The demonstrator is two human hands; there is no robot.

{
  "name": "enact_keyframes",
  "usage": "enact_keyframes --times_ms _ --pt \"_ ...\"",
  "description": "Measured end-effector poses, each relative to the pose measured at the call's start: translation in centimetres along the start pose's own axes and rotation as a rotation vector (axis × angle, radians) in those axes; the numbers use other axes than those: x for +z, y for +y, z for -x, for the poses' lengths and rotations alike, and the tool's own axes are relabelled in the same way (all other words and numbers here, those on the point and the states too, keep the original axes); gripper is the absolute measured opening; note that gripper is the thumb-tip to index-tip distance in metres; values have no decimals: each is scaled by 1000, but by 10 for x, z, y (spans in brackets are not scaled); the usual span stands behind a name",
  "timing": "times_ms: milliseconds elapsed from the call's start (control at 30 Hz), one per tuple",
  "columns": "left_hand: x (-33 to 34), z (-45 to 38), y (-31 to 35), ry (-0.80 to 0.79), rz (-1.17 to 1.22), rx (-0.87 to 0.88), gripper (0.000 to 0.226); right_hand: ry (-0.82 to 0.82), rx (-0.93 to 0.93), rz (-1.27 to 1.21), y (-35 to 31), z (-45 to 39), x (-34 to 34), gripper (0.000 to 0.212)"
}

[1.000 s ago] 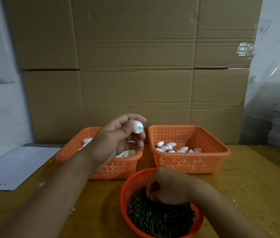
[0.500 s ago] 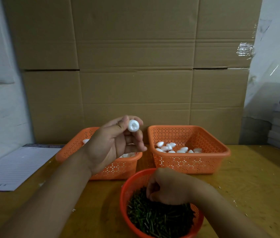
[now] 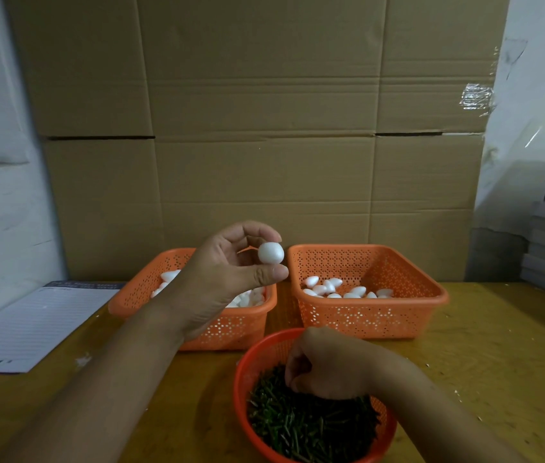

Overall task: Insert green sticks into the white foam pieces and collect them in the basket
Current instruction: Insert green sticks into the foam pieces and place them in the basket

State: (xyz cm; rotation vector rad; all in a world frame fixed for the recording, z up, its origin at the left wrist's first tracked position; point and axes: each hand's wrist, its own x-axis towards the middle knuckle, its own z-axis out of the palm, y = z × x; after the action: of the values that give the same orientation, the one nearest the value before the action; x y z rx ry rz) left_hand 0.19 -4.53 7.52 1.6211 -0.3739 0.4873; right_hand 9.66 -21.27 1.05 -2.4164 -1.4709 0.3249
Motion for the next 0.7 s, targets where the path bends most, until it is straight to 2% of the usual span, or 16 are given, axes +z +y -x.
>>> enact_keyframes --times_ms 300,433,533,600,700 --pt "1 2 1 18 -100 30 35 -16 4 -1 1 0 0 18" --pt "2 1 2 44 -17 -14 28 -6 7 -5 1 0 0 18" --pt "3 0 3 56 53 -59 30 11 0 -15 1 0 -1 18" --pt "2 0 4 47 90 -82 34 14 0 -31 1 1 -1 18" --pt "0 1 4 19 138 -117 27 16 9 -60 1 1 -3 21"
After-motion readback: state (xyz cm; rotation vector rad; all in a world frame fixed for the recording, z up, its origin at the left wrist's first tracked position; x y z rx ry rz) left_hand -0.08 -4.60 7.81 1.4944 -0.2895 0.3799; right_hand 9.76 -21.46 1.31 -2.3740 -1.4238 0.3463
